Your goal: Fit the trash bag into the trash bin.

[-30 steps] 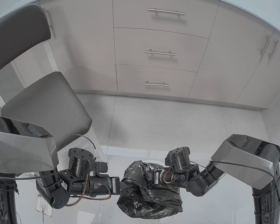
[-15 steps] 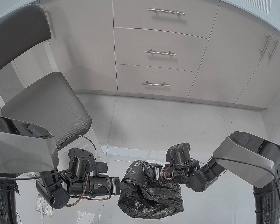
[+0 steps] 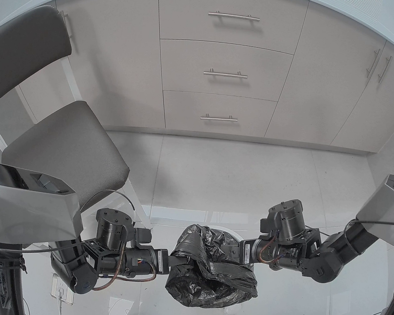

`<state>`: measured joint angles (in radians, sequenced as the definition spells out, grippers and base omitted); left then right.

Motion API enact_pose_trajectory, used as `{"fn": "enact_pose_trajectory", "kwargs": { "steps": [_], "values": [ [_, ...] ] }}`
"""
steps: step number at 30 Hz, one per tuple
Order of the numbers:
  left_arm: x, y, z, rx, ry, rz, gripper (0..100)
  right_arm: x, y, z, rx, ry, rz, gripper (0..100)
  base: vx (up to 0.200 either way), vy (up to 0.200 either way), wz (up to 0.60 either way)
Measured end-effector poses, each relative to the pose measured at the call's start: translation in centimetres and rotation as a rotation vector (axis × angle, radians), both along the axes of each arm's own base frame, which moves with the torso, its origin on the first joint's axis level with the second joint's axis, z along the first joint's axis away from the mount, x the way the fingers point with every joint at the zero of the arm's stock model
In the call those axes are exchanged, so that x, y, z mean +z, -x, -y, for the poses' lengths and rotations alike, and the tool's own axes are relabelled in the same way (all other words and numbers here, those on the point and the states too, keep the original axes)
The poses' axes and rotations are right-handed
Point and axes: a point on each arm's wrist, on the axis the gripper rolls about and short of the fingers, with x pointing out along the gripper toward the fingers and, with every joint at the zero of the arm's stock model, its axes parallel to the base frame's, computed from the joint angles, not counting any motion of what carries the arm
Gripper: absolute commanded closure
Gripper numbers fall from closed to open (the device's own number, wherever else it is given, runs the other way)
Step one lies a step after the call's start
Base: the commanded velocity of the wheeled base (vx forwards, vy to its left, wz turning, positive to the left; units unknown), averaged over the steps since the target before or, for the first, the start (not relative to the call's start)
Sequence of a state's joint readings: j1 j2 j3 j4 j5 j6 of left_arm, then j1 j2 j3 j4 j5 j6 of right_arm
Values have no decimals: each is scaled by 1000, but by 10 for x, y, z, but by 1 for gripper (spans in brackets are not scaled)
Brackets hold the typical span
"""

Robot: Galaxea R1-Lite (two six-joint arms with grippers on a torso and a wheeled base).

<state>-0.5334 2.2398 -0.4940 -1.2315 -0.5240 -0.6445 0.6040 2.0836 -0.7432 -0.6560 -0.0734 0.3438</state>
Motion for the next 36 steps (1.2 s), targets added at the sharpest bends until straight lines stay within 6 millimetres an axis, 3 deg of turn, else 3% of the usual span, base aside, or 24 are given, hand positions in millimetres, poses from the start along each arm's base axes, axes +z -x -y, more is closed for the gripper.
{"fn": "enact_pose_trajectory", "kwargs": {
  "steps": [5,10,14,23,30,36],
  "values": [
    [0,0,0,10,-4,2,100,0,22,12,70,182,107,0,0,0,0],
    [0,-1,0,18,-7,5,100,0,38,9,149,263,290,0,0,0,0],
    [0,-1,0,21,-9,7,100,-16,52,4,213,354,334,0,0,0,0],
    [1,-1,0,23,-9,8,100,-58,86,0,349,483,237,0,0,0,0],
    [1,-1,0,23,-8,9,100,-68,78,-3,340,494,222,0,0,0,0],
    [1,-1,0,23,-8,9,100,-71,45,-14,274,458,270,0,0,0,0]
  ]
}}
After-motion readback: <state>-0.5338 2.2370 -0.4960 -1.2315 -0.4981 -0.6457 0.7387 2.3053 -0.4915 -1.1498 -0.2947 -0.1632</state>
